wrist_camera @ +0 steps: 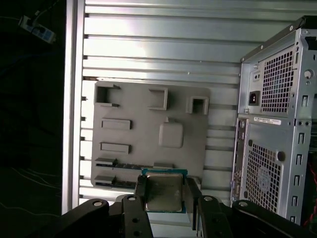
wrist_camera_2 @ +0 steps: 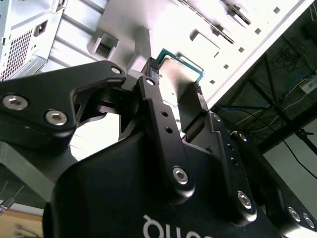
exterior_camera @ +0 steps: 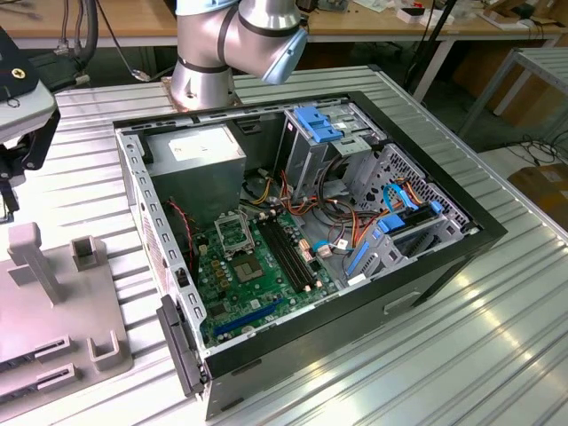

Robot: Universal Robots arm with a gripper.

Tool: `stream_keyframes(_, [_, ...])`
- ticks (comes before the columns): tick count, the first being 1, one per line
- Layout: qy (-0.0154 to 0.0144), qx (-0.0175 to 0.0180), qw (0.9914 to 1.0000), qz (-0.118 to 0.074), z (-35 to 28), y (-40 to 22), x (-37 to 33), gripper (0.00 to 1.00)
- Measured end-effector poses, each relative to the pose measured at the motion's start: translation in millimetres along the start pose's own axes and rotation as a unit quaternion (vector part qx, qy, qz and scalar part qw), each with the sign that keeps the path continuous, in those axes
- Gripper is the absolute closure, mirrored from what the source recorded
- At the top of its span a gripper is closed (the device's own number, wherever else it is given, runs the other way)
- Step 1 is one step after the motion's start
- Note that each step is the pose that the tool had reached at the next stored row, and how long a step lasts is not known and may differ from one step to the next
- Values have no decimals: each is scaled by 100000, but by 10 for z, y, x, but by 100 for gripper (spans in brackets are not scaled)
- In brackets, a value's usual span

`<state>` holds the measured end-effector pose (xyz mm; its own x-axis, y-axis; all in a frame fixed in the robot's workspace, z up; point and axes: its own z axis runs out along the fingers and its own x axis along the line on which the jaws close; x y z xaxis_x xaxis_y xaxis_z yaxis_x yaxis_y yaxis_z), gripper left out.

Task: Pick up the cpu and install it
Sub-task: 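Pick up the cpu and move it towards the insertion slot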

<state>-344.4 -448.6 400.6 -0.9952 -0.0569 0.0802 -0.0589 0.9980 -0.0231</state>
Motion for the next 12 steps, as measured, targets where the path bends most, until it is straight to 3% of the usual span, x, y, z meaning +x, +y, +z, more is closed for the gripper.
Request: stream_keyframes(12, [2, 3, 100000, -1, -7, -6, -99, 59])
